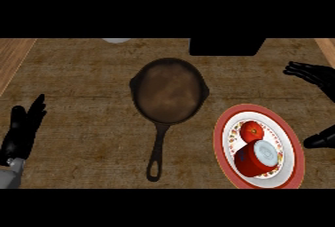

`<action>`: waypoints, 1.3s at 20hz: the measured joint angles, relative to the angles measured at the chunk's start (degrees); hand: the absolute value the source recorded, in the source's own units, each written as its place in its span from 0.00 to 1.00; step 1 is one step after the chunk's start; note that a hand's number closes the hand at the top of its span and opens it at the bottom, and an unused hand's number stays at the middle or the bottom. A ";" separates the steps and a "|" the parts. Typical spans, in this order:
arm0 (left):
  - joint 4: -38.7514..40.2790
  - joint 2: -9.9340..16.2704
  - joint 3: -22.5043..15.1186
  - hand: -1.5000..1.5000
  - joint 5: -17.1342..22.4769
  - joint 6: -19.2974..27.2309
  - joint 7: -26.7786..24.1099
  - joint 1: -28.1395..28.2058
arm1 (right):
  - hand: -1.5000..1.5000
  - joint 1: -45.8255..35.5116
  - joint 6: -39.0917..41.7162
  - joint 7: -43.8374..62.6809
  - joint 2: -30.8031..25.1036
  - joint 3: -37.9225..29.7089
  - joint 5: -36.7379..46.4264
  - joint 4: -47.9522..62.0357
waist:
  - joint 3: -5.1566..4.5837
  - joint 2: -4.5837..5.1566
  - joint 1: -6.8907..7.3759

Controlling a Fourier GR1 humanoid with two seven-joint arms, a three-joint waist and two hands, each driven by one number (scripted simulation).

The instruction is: Pick the tomato from the plate and place it in the pan

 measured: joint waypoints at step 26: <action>3.16 -4.53 4.15 0.50 -4.90 -2.70 -0.43 -0.68 | 0.00 0.80 -5.92 4.15 -6.53 23.80 49.34 -18.14 | -0.09 -0.24 -0.41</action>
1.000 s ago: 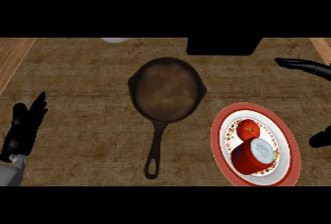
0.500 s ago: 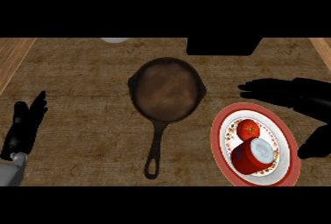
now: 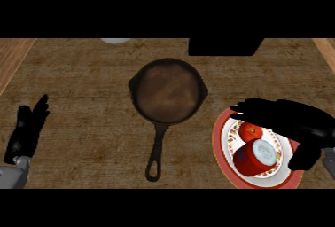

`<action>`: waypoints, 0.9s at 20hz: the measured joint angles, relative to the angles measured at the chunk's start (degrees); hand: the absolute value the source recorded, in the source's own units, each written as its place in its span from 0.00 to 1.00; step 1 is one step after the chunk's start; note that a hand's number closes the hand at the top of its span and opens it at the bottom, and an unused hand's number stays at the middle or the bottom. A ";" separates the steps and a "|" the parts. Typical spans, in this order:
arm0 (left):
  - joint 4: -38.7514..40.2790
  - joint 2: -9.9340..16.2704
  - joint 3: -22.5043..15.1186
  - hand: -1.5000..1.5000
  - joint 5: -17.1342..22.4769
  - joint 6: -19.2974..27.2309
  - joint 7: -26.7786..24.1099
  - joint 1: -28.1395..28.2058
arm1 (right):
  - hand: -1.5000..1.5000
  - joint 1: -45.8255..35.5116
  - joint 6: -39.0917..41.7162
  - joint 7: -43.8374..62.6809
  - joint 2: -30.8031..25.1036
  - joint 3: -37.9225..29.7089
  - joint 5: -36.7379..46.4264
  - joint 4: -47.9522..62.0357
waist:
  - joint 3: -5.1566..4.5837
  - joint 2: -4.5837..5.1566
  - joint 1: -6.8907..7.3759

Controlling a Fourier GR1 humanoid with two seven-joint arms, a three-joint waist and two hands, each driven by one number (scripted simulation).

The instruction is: Pick the tomato from the plate and place it in the pan

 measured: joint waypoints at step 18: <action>-2.14 -3.56 6.97 0.50 -6.16 -5.34 2.74 0.50 | 0.00 2.60 -4.19 -8.06 6.65 -1.72 18.27 8.14 | 0.01 0.00 -0.03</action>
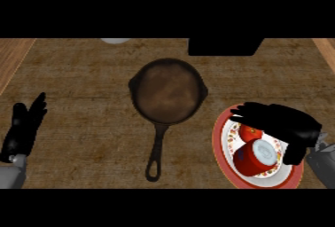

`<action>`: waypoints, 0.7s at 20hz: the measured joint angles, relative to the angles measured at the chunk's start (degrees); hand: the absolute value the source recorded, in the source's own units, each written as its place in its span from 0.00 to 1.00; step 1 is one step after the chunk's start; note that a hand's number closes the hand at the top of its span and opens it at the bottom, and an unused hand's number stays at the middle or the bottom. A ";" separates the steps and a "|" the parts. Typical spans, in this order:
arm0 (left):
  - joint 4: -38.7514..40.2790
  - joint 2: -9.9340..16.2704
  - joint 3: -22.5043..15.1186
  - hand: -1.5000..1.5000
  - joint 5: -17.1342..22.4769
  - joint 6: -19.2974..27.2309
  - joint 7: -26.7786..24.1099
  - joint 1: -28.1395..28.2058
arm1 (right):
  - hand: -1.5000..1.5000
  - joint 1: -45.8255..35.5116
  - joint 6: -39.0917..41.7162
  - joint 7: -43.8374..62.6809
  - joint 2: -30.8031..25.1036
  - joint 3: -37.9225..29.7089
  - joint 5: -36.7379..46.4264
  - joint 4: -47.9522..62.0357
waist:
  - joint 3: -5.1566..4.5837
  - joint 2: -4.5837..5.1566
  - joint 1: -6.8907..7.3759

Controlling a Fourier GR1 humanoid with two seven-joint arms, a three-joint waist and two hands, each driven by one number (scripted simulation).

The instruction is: Pick the tomato from the plate and place it in the pan

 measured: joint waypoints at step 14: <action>0.68 -2.99 5.18 0.50 -4.79 -4.19 0.50 -0.88 | 0.00 -1.15 -0.99 -2.05 7.73 -1.81 9.82 6.67 | -0.01 -0.01 0.06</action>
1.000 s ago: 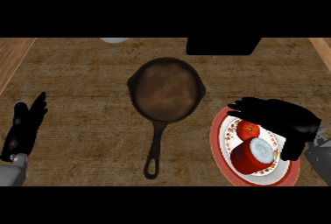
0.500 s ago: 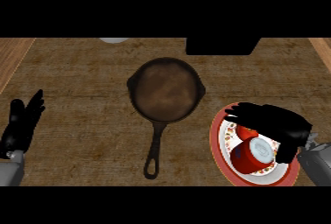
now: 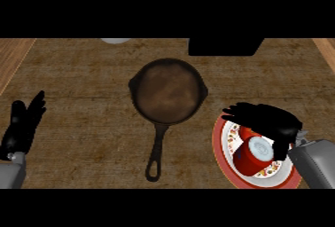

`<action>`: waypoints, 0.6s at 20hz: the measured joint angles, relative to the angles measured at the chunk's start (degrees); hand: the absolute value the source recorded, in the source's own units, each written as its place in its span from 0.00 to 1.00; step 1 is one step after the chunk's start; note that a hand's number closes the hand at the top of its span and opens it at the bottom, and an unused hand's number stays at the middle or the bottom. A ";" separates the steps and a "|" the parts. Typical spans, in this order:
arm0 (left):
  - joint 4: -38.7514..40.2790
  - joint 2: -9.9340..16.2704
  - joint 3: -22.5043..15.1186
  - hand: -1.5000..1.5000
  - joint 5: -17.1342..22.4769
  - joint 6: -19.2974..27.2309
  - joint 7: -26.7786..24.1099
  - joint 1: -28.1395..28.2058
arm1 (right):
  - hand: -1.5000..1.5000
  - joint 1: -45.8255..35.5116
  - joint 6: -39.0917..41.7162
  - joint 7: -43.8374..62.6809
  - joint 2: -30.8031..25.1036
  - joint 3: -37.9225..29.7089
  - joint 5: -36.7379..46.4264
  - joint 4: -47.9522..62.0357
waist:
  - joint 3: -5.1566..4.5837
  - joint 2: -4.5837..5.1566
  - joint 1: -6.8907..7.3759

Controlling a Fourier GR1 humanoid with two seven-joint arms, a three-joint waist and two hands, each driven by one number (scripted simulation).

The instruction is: Pick the tomato from the plate and place it in the pan

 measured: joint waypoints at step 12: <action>-3.11 -3.30 1.09 0.50 -3.29 -0.17 1.93 1.33 | 1.00 -1.70 -10.57 -4.13 3.23 -0.78 7.08 6.66 | 0.00 0.01 0.16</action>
